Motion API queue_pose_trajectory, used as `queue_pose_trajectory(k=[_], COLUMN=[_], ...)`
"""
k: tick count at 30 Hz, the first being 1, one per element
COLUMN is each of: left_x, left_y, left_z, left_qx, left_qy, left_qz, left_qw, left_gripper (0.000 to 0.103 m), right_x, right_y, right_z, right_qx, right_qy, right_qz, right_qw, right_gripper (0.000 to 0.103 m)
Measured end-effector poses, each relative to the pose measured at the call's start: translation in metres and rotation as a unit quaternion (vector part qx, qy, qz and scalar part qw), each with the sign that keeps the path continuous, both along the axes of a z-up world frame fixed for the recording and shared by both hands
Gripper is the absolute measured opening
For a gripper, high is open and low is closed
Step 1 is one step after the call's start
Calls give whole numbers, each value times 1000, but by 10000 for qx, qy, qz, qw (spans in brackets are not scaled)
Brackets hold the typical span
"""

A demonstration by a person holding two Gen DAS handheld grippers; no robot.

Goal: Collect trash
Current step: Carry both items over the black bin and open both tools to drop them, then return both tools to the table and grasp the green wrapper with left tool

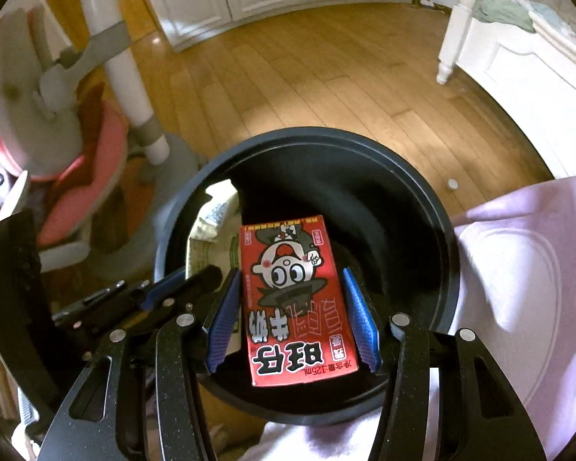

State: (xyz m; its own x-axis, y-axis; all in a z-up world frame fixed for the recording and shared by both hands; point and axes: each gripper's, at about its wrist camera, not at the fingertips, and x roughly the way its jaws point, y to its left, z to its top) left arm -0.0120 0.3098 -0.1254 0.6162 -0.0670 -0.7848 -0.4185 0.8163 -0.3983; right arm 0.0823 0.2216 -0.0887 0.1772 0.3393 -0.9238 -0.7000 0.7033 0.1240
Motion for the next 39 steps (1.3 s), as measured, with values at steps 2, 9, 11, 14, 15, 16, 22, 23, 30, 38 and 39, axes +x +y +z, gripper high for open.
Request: queue_pose_trajectory(k=[2,9,11,14,15,16,22,23,30,38,39], left_x=[1,3,4,3,2,1,-1,1,18,57,62], left_y=[-1,-3,-5,-6,-7,-8,-21,-26,-80,-170,-182], left_z=[-1,4,7,12,14,16,34,39,87,121,122], left_qx=[6,63,96,161,185,209,413,460,1041,1478,1529], left_qy=[25,137,177,213,214,210,113,82,-415,-853,-868], left_qz=[-4,-19,-42,-13,-4,4,-78,-131,-647,-1954,-2110], left_qw=[10000,9999,9998,9996,9996,9996,9991,9988,9916,9658,9615], left_gripper=[14,17,18,18,18,18,18,18,69,78,79], right_x=[0,4,3,1,0,0,1,2,18,32,34], right_y=[1,-6,-9,-13,-15,-20,-63,-74,-173,-309,-327], right_z=[-1,0,3,10,12,15,41,46,80,107,109], right_qx=[10,180,314,529,630,775,1563,1699,2448,2657,2603], right_qy=[28,140,179,147,146,145,82,101,-99,-874,-1012], right_qz=[11,61,110,143,144,141,-56,-108,-697,-1541,-1670], right_qw=[10000,9997,9993,9984,9978,9968,9877,9853,9670,9476,9456], right_gripper=[53,56,59,62,63,64,69,70,70,70,70])
